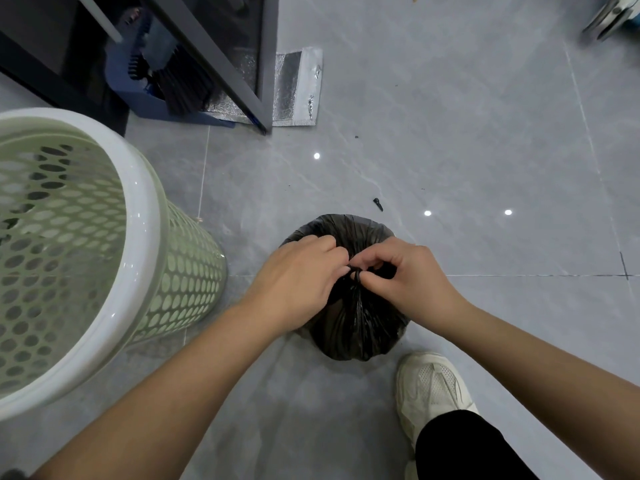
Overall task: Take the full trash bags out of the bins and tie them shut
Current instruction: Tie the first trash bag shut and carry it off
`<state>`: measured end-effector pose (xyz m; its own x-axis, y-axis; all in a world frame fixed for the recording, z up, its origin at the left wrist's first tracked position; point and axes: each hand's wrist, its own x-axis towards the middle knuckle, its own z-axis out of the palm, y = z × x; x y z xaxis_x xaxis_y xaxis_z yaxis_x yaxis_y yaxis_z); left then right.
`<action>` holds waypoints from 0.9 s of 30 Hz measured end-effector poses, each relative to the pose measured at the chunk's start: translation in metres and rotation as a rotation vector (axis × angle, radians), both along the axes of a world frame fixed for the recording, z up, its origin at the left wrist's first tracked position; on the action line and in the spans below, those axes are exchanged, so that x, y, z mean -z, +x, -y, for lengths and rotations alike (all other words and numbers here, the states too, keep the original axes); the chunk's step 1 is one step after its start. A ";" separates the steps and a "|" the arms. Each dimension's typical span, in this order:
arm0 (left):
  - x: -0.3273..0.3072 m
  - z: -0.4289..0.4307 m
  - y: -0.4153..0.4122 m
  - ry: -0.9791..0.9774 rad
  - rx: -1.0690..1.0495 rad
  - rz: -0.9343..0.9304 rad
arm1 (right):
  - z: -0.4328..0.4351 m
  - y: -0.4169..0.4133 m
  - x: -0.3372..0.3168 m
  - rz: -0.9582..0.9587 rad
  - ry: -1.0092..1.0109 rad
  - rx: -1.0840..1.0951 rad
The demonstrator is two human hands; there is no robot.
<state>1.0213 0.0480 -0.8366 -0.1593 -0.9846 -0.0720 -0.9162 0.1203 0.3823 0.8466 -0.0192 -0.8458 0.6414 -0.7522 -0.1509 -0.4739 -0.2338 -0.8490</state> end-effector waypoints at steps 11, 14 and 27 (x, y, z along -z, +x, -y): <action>-0.015 0.013 0.001 1.094 -0.714 -1.136 | -0.008 0.003 0.011 0.162 -0.284 -0.016; -0.012 0.008 -0.002 0.815 -0.643 -0.957 | -0.007 0.004 0.010 0.166 -0.240 0.013; -0.009 0.002 -0.014 0.452 -0.612 -0.756 | -0.004 0.001 0.004 0.129 -0.152 -0.019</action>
